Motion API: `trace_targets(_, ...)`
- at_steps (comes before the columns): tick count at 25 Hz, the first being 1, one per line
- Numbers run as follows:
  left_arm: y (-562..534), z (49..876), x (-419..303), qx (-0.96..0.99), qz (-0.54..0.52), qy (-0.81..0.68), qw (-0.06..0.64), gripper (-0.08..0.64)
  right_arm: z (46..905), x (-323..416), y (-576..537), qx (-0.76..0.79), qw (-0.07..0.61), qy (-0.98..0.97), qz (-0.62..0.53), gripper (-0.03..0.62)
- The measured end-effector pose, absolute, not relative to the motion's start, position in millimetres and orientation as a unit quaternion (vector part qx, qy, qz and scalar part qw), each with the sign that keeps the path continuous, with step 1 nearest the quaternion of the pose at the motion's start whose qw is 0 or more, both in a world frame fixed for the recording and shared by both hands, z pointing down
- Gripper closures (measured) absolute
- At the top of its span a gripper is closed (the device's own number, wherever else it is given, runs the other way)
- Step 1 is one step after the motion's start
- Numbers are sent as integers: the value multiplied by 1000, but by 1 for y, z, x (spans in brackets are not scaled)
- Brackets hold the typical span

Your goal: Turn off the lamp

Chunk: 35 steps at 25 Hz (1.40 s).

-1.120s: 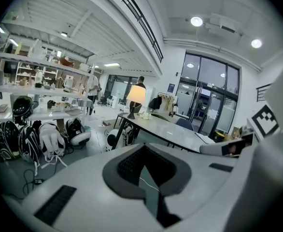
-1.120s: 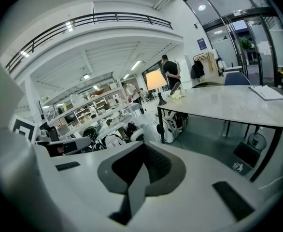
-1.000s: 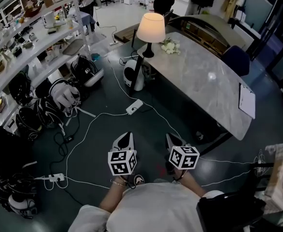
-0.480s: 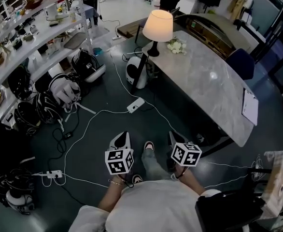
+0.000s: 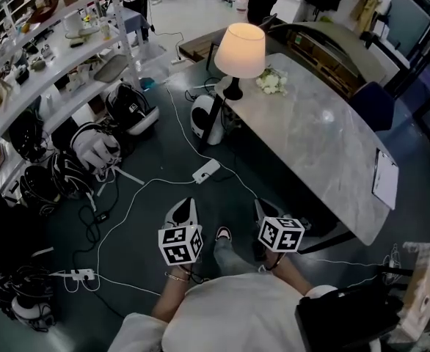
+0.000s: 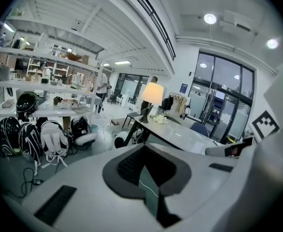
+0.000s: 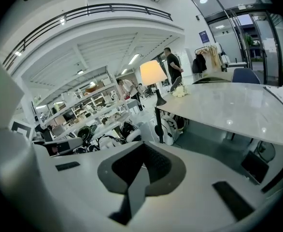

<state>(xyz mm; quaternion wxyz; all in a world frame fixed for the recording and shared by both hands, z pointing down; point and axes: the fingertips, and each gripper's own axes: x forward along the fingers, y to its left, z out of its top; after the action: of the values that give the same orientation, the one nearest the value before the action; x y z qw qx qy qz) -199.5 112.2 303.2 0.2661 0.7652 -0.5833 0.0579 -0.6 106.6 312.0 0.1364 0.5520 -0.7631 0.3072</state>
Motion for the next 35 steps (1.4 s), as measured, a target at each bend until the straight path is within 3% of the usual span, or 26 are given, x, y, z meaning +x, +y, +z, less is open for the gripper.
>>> trace_targets(14, -2, 315, -159, 763, 79, -580, 273, 566, 326, 9, -21, 518, 169, -777, 315, 594)
trace_targets(35, -99, 317, -105, 793, 147, -534, 253, 566, 344, 38, -111, 508, 162, -773, 342, 594)
